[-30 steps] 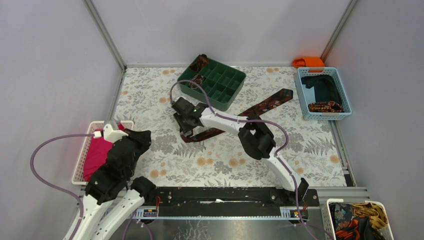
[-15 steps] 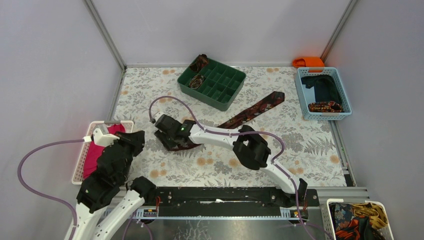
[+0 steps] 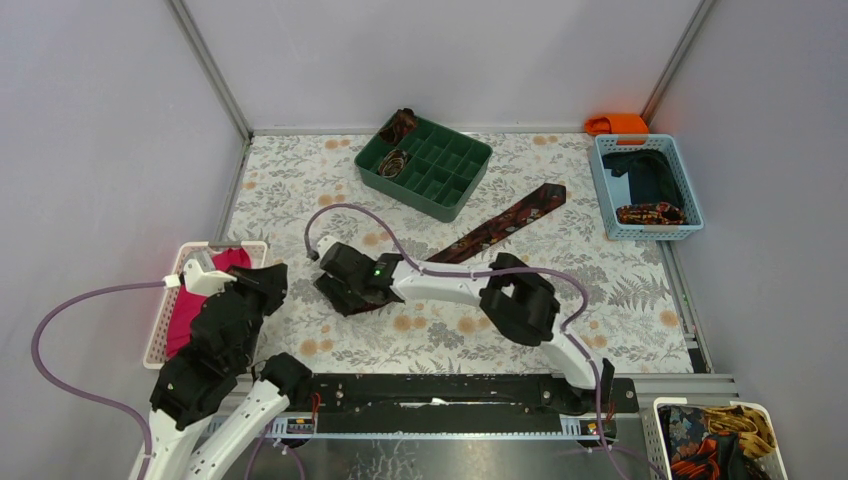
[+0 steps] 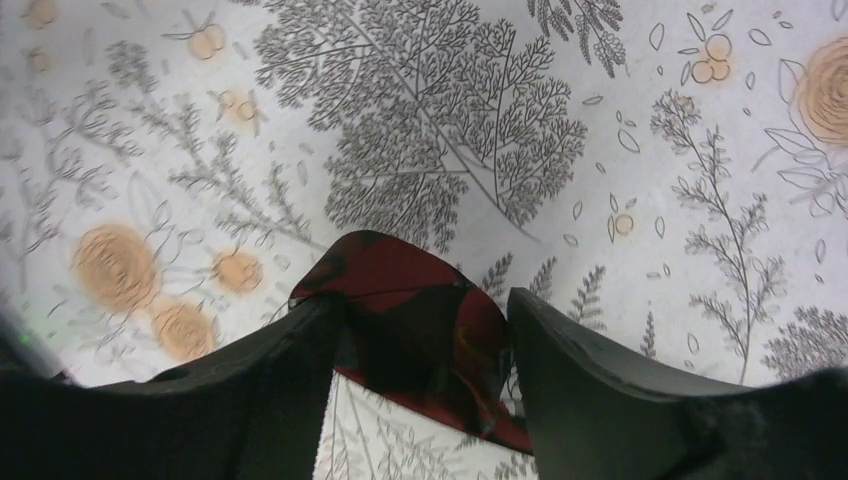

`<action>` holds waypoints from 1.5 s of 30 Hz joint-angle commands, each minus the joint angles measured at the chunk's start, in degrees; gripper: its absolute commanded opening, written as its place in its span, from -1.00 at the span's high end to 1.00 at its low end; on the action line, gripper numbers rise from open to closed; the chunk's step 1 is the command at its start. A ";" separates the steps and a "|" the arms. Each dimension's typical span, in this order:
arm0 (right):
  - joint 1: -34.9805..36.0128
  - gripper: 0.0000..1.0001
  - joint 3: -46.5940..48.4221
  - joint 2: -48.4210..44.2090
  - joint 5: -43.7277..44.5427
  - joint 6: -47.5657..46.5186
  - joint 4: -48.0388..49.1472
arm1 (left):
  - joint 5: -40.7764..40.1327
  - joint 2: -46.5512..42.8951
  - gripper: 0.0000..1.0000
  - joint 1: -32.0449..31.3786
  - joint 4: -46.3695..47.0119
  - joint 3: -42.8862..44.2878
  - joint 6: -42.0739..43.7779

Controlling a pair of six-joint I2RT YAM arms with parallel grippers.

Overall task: Roll the ties
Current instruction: Flatten out the tie at the center of the board.

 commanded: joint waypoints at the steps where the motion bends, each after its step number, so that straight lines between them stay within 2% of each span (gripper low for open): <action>1: 1.74 -0.42 -6.03 -11.49 1.56 -0.92 7.14 | -1.51 -0.60 0.62 0.27 -0.95 1.28 0.22; 4: 1.85 -0.52 -9.46 -14.96 3.28 -1.03 7.87 | -1.68 -0.20 0.62 0.26 -0.59 0.33 -0.46; 11: 1.85 -0.48 -14.76 -18.97 5.13 -0.15 9.35 | -1.85 0.91 0.63 0.31 0.19 -0.66 -0.83; 13: 1.85 -0.47 -13.68 -17.84 6.13 -0.25 8.22 | -2.63 0.66 0.63 0.25 0.14 -0.18 -0.87; 18: 2.44 -0.48 -10.43 -14.94 2.03 1.87 7.37 | -6.89 0.72 0.63 0.29 -2.77 4.69 -1.26; 24: 6.32 -0.48 -2.97 -9.29 4.17 1.74 3.78 | -10.90 2.33 0.63 0.31 -5.74 10.55 -1.93; 30: 8.15 -0.46 3.22 -3.90 5.06 2.26 -0.07 | -11.41 2.79 0.63 0.30 -6.07 14.32 0.24; 45: 11.50 -0.39 0.37 -1.83 0.62 5.54 -1.49 | -9.81 1.11 0.60 0.32 -6.05 13.59 1.33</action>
